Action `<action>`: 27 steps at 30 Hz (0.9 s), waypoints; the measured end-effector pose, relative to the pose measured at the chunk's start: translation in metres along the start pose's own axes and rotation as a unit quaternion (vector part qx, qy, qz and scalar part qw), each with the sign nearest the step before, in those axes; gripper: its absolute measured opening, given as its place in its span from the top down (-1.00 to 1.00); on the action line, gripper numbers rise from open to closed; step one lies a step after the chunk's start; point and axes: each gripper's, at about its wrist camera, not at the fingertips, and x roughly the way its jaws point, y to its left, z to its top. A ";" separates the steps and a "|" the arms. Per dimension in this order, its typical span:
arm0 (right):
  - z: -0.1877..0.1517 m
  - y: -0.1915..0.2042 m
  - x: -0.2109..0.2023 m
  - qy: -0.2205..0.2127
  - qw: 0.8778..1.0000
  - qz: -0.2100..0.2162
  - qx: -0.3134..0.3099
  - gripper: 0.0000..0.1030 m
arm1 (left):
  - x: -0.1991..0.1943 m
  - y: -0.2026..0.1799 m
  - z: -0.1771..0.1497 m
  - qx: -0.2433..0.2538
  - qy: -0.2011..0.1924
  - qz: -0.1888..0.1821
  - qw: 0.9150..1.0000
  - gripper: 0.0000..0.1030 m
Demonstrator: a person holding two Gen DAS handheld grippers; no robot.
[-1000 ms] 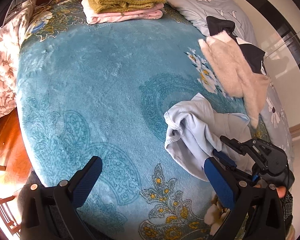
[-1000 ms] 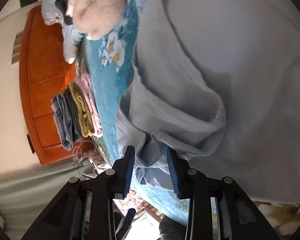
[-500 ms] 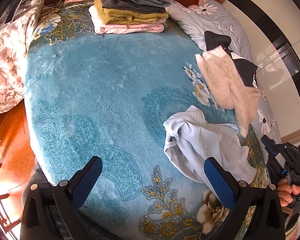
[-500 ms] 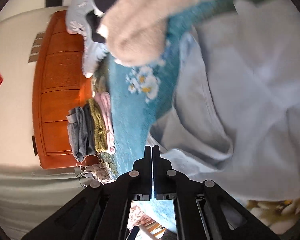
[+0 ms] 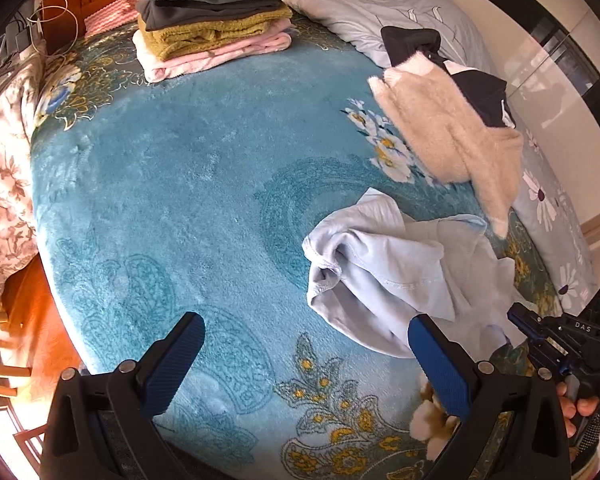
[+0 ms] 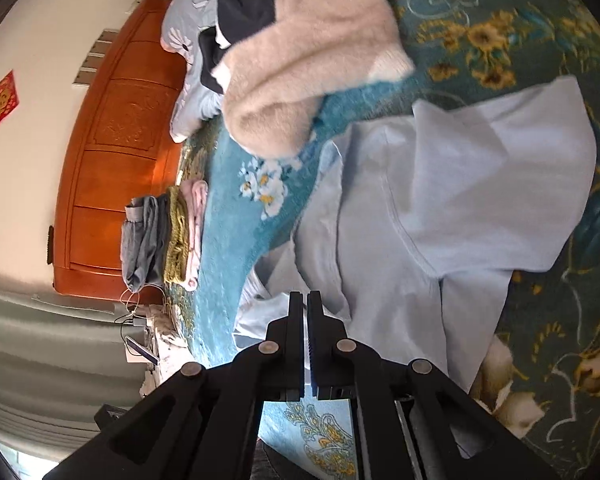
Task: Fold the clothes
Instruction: 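Lower the light blue shirt onto the blanket and open the right gripper, then grasp the white T-shirt with the left gripper and lift it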
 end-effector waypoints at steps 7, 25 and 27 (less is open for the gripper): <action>0.000 -0.012 0.028 0.029 0.999 -0.023 0.004 0.27 | 0.046 0.003 0.022 -0.014 0.033 0.042 0.998 -0.98; -0.002 -0.034 0.042 0.064 0.997 -0.023 0.028 0.13 | 0.107 -0.036 0.061 0.015 0.084 -0.002 0.996 0.41; -0.002 -0.034 0.042 0.064 0.997 -0.022 0.030 0.13 | 0.100 -0.043 0.059 0.025 0.071 0.004 0.997 0.63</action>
